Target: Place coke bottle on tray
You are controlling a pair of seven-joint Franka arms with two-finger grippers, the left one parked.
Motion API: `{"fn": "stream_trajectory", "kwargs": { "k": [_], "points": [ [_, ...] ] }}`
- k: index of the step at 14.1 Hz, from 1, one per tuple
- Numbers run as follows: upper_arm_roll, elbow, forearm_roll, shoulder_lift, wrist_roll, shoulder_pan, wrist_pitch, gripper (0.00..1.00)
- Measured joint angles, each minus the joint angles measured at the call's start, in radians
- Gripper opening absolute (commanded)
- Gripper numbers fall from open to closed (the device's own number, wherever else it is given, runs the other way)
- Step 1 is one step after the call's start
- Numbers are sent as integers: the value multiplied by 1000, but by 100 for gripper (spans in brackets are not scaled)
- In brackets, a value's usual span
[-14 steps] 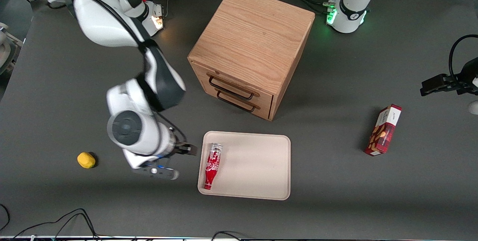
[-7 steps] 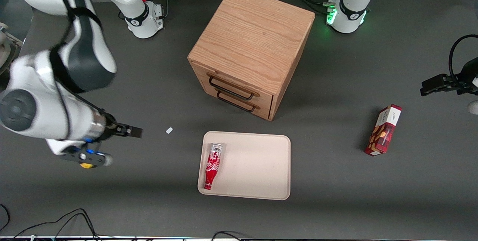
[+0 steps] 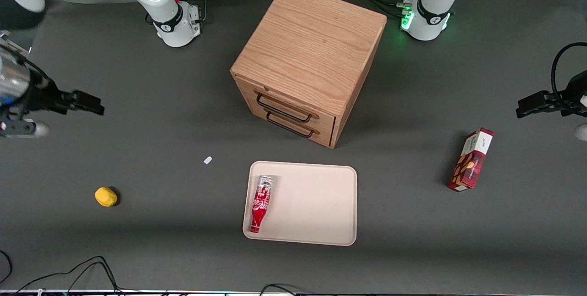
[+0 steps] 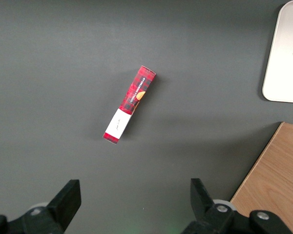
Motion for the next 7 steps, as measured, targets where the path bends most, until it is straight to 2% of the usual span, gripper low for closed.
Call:
{"fn": "stream_trajectory", "kwargs": {
  "k": [3, 7],
  "points": [
    [-81, -25, 0, -40, 2, 78, 0, 100],
    [-89, -32, 0, -35, 5, 84, 0, 100]
  ]
}}
